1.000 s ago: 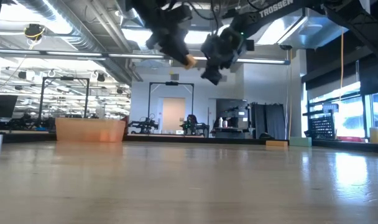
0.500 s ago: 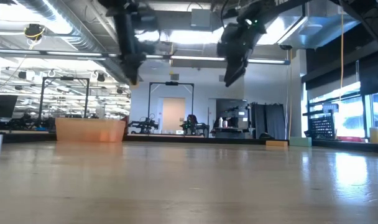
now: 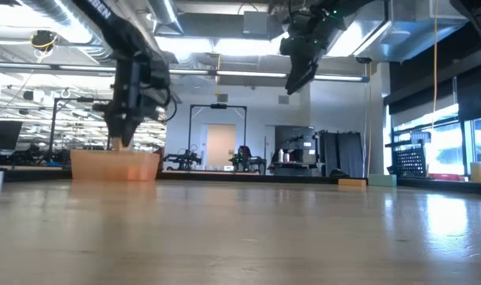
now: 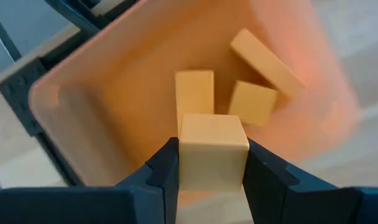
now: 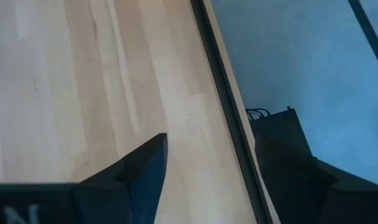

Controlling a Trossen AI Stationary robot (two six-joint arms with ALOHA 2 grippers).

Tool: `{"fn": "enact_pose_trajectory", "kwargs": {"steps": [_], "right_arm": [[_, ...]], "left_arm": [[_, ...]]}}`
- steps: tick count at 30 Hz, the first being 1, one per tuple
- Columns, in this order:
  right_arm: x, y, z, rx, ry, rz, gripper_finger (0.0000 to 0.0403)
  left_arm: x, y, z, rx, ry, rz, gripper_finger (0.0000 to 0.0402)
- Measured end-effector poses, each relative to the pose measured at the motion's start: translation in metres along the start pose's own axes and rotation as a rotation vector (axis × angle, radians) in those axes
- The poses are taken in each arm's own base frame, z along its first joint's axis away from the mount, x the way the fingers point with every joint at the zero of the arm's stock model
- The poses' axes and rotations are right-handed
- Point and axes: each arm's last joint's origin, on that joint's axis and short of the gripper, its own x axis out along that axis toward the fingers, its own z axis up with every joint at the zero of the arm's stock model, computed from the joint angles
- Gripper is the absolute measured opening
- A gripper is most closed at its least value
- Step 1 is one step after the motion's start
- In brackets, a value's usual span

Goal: Sort & place blocks by color
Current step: Put the orange block into the orange bin

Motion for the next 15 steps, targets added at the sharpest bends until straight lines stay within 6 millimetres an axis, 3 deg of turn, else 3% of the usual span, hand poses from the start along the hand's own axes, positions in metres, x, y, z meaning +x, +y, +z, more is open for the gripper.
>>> {"fn": "enact_pose_trajectory", "kwargs": {"steps": [4, 15], "right_arm": [[-0.001, 0.0, 0.0, -0.002, -0.005, -0.004, 0.0241], [-0.001, 0.0, 0.0, -0.002, -0.005, -0.004, 0.0241]], "left_arm": [[0.015, 0.002, -0.003, -0.035, -0.042, 0.029, 0.0125], [0.023, 0.01, -0.003, -0.123, -0.081, 0.141, 0.0125]]}}
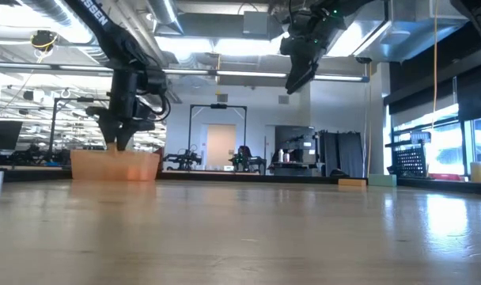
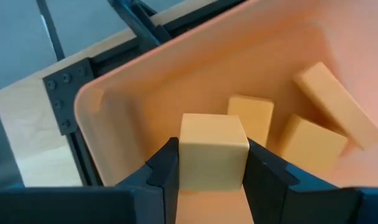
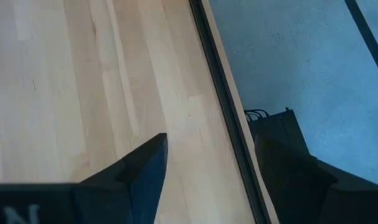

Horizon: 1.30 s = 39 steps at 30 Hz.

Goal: Sort & place blocks by color
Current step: Put the orange block into the orange bin

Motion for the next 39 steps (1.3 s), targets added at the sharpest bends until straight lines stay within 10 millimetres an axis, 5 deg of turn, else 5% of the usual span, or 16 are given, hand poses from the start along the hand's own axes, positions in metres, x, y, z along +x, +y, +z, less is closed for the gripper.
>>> {"fn": "enact_pose_trajectory", "kwargs": {"steps": [9, 18, 30, 39], "right_arm": [[0.0, 0.0, 0.0, 0.004, 0.001, 0.001, 0.0241], [0.0, 0.0, -0.01, 0.179, 0.09, 0.001, 0.0241], [0.044, -0.044, -0.069, 0.784, 0.228, -0.328, 0.0241], [0.061, -0.056, -0.114, 0.975, 0.353, -0.429, 0.0241]], "left_arm": [[0.0, -0.001, 0.002, -0.008, -0.024, 0.0, 0.0218], [-0.001, -0.003, 0.002, -0.058, -0.012, -0.057, 0.0226], [-0.042, -0.016, 0.006, -0.053, -0.19, -0.383, 0.0227], [-0.084, -0.019, 0.004, -0.024, -0.383, -0.543, 0.0227]]}}
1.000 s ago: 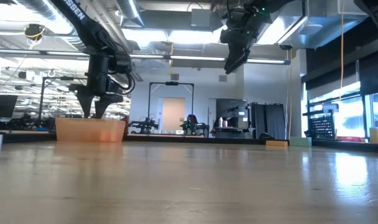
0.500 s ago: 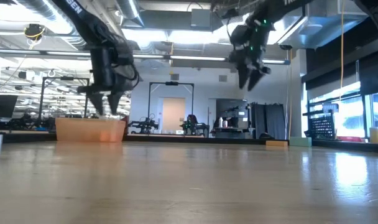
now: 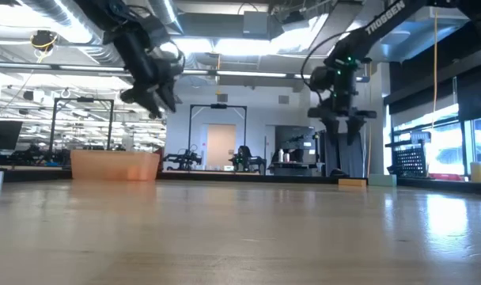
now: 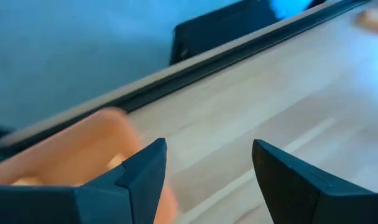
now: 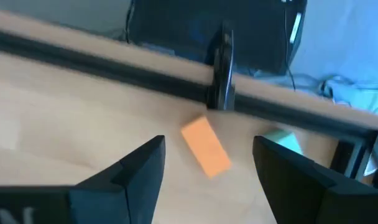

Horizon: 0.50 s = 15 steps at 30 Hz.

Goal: Sort & place blocks by color
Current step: Put the orange block into the orange bin

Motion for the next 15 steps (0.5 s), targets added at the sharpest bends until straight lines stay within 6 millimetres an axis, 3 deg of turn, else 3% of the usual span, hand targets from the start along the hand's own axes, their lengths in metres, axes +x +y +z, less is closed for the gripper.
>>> {"fn": "enact_pose_trajectory", "kwargs": {"steps": [7, 15], "right_arm": [[0.019, 0.0, -0.014, 0.032, 0.093, 0.06, 0.0241], [0.024, 0.007, -0.019, 0.225, 0.106, 0.064, 0.0241]], "left_arm": [[-0.006, -0.019, 0.006, 0.047, -0.093, -0.114, 0.0228], [-0.006, -0.03, 0.004, 0.073, -0.106, -0.145, 0.0228]]}}
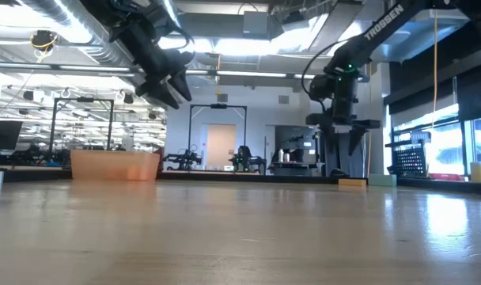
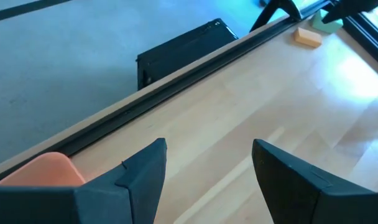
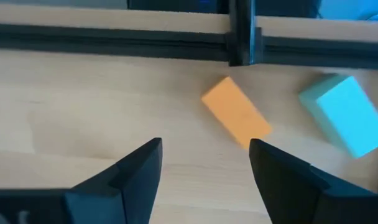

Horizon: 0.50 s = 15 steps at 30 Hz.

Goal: Sort & place blocks by color
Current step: Put the orange block into the orange bin

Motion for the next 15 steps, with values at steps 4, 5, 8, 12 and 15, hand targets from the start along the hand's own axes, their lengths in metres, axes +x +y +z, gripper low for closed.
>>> {"fn": "enact_pose_trajectory", "kwargs": {"steps": [4, 5, 8, 12, 15], "right_arm": [[0.0, 0.008, 0.001, 0.044, -0.039, 0.035, 0.0241], [0.0, 0.009, 0.001, 0.041, -0.042, 0.039, 0.0241], [0.0, 0.012, -0.001, 0.087, -0.049, 0.048, 0.0241], [-0.001, 0.021, 0.0, 0.245, -0.084, 0.092, 0.0241], [-0.002, 0.03, -0.002, 0.414, -0.082, 0.149, 0.0241]], "left_arm": [[0.0, -0.002, -0.001, 0.005, 0.003, -0.006, 0.0228], [0.0, -0.002, -0.001, 0.006, 0.003, -0.006, 0.0228], [0.001, -0.005, -0.001, 0.011, 0.005, -0.01, 0.0228], [0.001, -0.008, -0.003, 0.054, 0.009, -0.019, 0.0228], [0.001, -0.009, -0.003, 0.073, 0.01, -0.024, 0.0228]]}}
